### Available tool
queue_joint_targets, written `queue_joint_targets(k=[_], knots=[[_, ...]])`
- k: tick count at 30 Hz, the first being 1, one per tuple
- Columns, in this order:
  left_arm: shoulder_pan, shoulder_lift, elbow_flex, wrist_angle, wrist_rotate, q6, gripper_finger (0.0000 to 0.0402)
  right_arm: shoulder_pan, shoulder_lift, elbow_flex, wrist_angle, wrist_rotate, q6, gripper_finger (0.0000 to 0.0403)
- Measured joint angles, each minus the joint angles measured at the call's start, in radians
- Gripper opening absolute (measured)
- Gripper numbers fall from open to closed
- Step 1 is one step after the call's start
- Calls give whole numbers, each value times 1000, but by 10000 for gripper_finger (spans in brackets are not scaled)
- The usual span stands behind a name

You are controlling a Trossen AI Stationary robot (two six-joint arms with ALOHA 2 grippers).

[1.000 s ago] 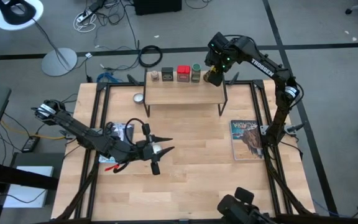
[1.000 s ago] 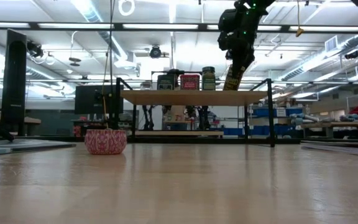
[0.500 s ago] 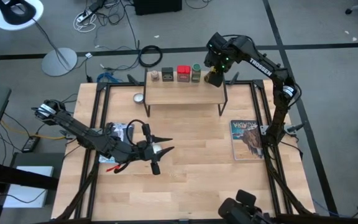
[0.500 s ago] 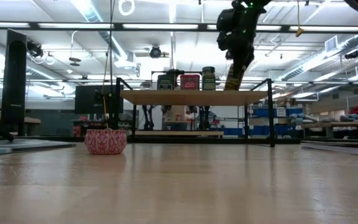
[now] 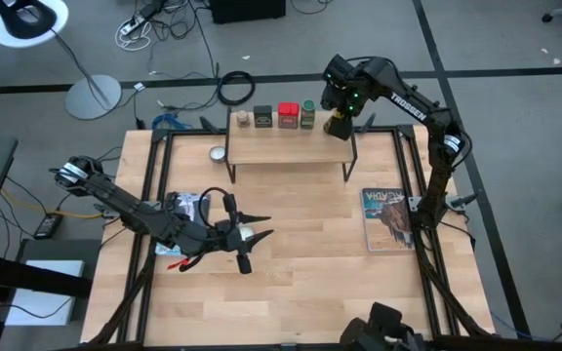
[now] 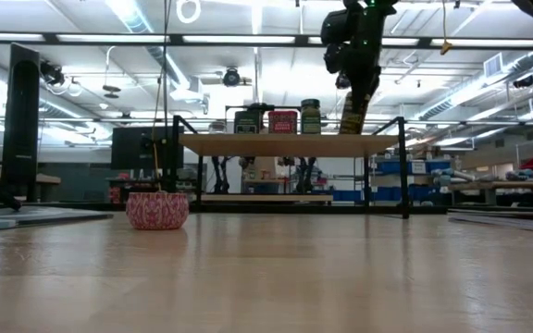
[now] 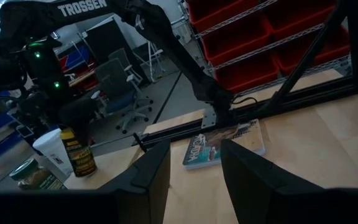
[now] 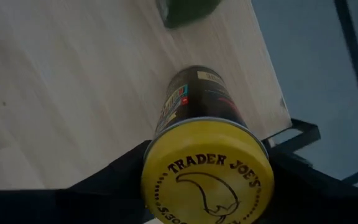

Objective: Shelf spices
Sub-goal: Put the yellow seasoning bottle on the shelf

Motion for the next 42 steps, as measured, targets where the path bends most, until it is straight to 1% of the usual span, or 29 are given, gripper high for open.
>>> queue_joint_targets(k=[4, 7, 18, 21, 29, 32, 34, 36, 38, 40, 42], knots=[[0, 0, 0, -4, 0, 0, 146, 30, 0, 0, 7, 38, -27, 292], [0, 0, 0, -4, 0, 0, 146, 48, 0, 0, 8, 55, -34, 307], [0, 0, 0, -10, 0, -7, 146, 62, -1, 0, 26, 107, -38, 307], [0, 0, 0, -17, 0, -7, 146, 64, -1, 18, 22, 130, -43, 307], [2, 0, 0, -46, 0, -29, 146, 110, -3, 192, 2, 128, -47, 308], [6, 0, 0, -60, 0, -46, 146, 137, -3, 257, -31, 123, -8, 308], [7, 0, 0, -63, 0, -52, 146, 155, -4, 288, -62, 78, 21, 305], [7, 0, 0, -63, 0, -53, 146, 179, -5, 296, -83, 41, 28, 290], [7, 0, 0, -63, 0, -53, 146, 204, -5, 295, -111, 35, 27, 256], [7, 0, 0, -61, 0, -56, 146, 222, -5, 276, -107, 41, 27, 203], [7, 0, 0, -61, 0, -60, 146, 230, -5, 253, -111, 47, 27, 132]])
